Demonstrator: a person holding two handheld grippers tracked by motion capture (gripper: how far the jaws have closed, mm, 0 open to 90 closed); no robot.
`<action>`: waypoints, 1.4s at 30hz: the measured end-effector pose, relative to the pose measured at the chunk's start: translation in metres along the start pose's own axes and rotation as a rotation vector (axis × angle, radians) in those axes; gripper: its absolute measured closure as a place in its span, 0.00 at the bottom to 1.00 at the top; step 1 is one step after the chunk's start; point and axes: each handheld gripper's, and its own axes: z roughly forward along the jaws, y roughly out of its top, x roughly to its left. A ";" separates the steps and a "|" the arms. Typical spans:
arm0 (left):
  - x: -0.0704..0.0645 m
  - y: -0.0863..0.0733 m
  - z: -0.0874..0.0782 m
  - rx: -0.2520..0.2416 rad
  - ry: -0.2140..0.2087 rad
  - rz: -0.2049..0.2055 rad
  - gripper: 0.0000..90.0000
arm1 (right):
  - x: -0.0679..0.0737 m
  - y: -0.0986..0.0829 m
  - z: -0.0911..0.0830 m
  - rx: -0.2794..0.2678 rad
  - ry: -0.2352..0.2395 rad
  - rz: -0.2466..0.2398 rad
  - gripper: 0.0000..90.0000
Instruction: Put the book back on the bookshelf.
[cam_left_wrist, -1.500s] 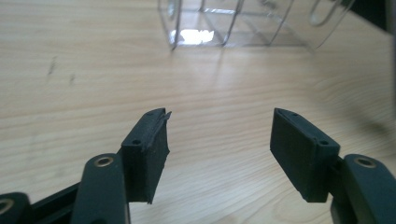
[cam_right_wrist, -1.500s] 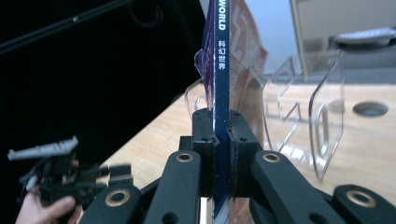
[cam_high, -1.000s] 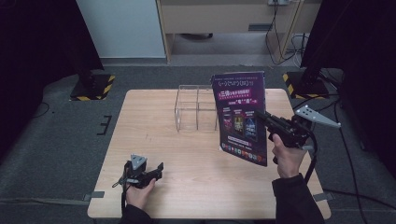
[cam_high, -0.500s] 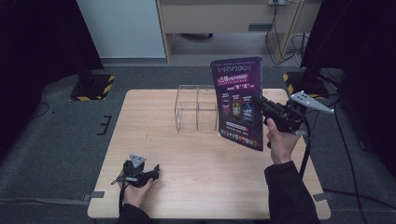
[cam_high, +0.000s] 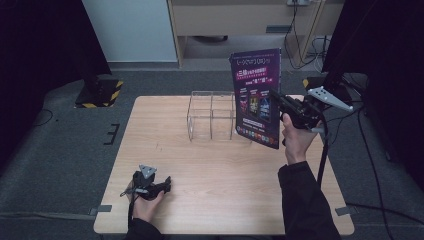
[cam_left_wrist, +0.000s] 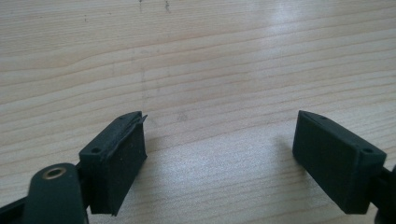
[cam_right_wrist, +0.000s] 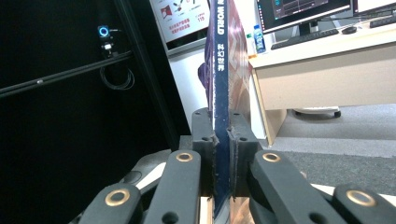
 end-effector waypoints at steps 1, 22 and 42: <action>0.000 0.000 0.000 0.001 0.000 0.000 0.18 | -0.001 0.000 0.001 -0.003 -0.002 0.000 0.94; 0.001 0.001 0.002 0.010 -0.003 0.001 0.12 | -0.020 -0.002 0.037 -0.033 -0.084 -0.014 0.94; 0.001 0.001 0.002 0.013 -0.005 0.005 0.11 | -0.028 -0.032 0.064 -0.015 -0.157 -0.040 0.94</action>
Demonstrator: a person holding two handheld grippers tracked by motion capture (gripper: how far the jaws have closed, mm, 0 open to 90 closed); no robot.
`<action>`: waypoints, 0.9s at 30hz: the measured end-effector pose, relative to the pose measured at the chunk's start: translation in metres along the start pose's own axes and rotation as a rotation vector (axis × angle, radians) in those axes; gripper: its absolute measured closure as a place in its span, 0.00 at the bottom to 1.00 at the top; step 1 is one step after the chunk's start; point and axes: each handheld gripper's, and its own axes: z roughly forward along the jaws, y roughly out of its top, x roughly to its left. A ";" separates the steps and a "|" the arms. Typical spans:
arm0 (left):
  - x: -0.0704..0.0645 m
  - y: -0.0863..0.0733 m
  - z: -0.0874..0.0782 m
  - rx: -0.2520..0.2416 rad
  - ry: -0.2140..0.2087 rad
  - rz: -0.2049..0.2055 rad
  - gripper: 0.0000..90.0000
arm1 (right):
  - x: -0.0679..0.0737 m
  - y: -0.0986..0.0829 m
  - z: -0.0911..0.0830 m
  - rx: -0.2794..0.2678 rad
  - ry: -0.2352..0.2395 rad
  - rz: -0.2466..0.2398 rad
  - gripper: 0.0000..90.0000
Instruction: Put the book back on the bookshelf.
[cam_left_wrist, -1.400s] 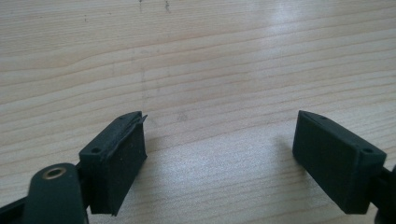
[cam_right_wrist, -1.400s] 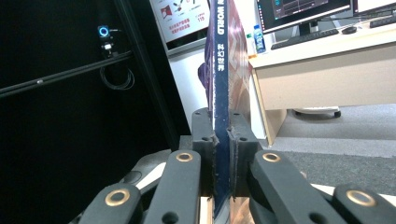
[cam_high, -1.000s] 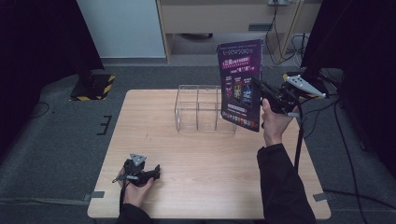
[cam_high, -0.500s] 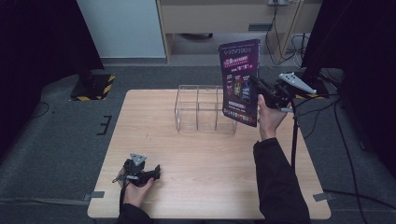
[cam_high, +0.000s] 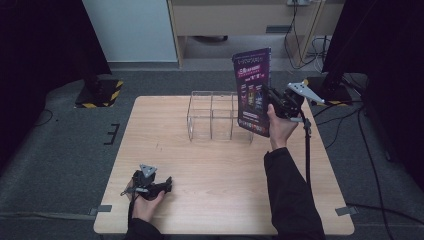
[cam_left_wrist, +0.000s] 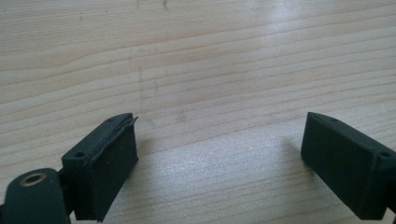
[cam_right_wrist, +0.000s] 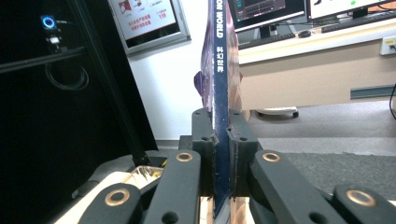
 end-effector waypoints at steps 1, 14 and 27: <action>0.000 0.000 0.000 0.000 0.000 0.000 0.11 | 0.001 -0.006 0.001 0.004 -0.005 -0.010 0.94; 0.000 0.000 0.000 0.000 0.000 0.001 0.11 | 0.005 -0.033 0.007 0.013 -0.021 -0.024 0.94; 0.000 0.000 0.000 0.000 0.000 0.000 0.11 | 0.007 -0.046 0.010 0.017 -0.027 -0.033 0.94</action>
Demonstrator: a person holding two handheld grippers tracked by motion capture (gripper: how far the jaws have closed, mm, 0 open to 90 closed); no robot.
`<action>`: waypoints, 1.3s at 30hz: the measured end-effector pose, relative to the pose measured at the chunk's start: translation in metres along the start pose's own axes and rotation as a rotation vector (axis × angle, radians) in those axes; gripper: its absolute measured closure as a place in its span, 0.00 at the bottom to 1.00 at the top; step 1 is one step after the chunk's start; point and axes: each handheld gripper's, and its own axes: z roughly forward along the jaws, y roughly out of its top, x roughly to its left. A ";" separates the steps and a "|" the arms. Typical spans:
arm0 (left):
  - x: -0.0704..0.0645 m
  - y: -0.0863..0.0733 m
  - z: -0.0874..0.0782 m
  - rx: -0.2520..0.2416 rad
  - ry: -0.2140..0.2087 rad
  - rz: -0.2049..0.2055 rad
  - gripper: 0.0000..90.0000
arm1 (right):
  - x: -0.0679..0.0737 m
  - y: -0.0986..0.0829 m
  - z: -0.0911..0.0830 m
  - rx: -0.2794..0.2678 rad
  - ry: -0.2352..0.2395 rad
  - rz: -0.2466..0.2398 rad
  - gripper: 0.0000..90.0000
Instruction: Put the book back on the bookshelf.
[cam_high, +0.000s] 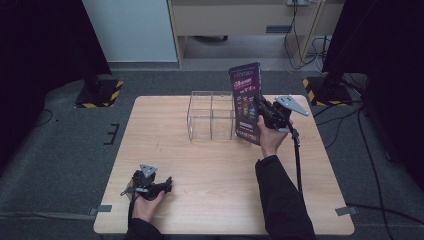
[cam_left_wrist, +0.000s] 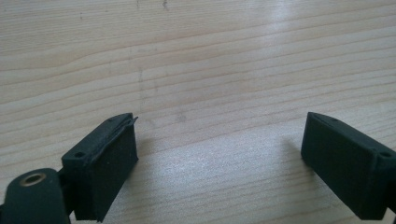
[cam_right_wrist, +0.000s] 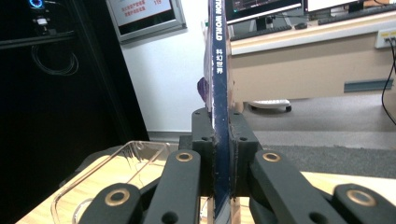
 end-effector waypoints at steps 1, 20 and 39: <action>0.000 0.000 0.000 0.000 0.000 0.000 0.11 | -0.001 -0.002 0.000 0.002 -0.002 0.004 0.94; 0.000 0.000 0.000 0.001 0.000 0.000 0.10 | -0.010 -0.021 -0.007 -0.001 0.009 0.015 0.93; 0.000 0.000 0.000 0.001 -0.001 0.001 0.10 | -0.004 -0.022 0.005 -0.060 -0.032 0.006 0.94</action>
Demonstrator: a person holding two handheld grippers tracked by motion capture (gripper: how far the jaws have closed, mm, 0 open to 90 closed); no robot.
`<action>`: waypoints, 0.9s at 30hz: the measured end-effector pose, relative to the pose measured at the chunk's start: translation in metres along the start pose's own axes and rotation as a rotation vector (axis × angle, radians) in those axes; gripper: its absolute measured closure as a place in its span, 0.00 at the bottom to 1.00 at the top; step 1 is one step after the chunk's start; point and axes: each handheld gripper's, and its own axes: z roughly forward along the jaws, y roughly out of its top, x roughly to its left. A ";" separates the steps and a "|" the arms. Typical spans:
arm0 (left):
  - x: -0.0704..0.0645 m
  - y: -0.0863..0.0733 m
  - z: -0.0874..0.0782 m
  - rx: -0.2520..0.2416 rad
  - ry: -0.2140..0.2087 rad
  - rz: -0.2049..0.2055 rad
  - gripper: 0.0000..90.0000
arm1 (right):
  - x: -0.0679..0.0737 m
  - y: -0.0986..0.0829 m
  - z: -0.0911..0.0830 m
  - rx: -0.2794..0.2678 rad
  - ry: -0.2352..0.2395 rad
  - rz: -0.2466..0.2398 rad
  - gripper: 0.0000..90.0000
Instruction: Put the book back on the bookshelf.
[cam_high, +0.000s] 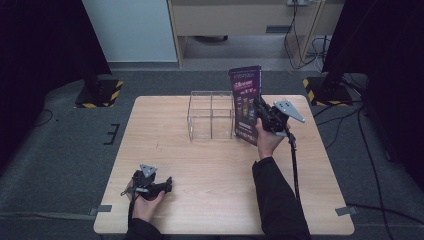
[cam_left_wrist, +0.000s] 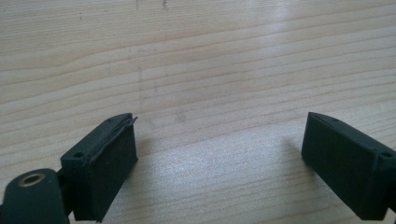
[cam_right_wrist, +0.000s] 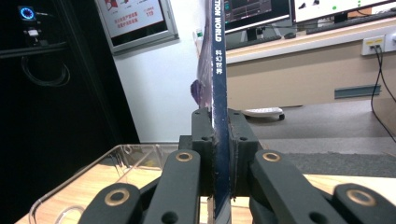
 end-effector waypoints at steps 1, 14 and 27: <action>0.000 0.000 0.000 0.000 0.000 0.000 0.10 | 0.000 -0.003 -0.001 -0.008 -0.001 0.000 0.94; 0.000 0.000 0.000 0.000 0.000 0.000 0.10 | -0.002 -0.013 -0.019 0.004 0.012 -0.024 0.92; -0.001 0.000 0.000 0.001 0.004 -0.002 0.10 | -0.007 -0.013 -0.033 0.139 0.017 -0.088 0.89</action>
